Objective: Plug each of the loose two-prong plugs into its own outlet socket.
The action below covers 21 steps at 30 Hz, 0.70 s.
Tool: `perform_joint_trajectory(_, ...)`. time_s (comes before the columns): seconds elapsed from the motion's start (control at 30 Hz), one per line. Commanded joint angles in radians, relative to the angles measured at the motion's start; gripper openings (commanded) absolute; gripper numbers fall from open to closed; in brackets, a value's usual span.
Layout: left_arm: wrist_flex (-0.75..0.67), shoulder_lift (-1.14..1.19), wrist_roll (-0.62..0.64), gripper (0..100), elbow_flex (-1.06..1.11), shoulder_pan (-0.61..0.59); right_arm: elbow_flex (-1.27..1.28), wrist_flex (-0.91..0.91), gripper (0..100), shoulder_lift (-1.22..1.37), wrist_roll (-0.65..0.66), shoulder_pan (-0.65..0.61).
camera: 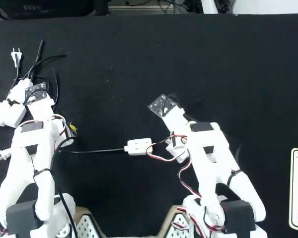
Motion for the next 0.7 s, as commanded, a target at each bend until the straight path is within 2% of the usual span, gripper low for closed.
perform_joint_trajectory(0.0,-0.006,-0.031,0.006,23,-0.005,-0.012,-0.005,-0.018,0.7,-0.070,0.014,0.021)
perform_joint_trajectory(0.23,-0.006,-0.031,0.006,23,-0.007,-0.010,0.010,0.104,1.0,-0.242,0.014,-0.026)
perform_joint_trajectory(0.5,-0.006,-0.031,0.006,23,-0.005,-0.010,0.134,-0.048,1.4,-0.166,-0.021,-0.064)
perform_joint_trajectory(0.67,-0.006,-0.031,0.006,23,-0.005,-0.010,0.107,-0.044,10.9,-0.111,-0.043,-0.064)
